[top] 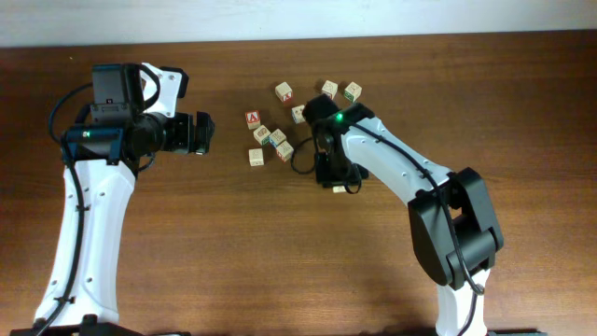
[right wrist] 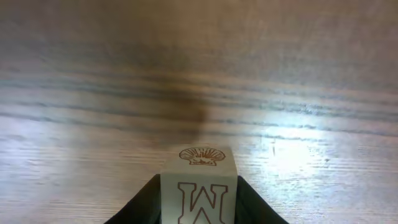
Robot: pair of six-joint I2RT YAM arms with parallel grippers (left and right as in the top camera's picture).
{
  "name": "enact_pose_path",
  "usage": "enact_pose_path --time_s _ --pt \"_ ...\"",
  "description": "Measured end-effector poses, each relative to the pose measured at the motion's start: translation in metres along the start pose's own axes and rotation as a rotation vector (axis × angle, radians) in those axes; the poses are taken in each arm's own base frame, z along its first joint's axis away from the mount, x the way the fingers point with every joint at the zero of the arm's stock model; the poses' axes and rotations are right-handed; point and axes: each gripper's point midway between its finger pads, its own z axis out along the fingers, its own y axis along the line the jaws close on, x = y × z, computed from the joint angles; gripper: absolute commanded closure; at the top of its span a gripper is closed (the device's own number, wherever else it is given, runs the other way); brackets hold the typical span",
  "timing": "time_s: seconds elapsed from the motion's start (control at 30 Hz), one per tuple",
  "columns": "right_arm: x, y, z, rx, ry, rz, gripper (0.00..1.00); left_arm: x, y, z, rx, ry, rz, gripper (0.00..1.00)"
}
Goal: Rotate 3 blocks
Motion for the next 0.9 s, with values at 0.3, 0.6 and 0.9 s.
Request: enact_pose_path --time_s 0.3,0.6,0.9 --pt "0.004 -0.003 0.008 0.005 0.011 -0.016 0.35 0.0 0.0 0.0 0.0 0.0 0.0 0.01" --pt "-0.115 0.069 -0.093 -0.239 -0.491 -0.416 0.18 0.0 0.0 0.0 0.0 0.0 0.0 0.01" --pt "-0.1 0.103 0.005 -0.307 -0.325 -0.601 0.17 0.0 0.0 0.0 0.0 -0.001 0.0 0.01"
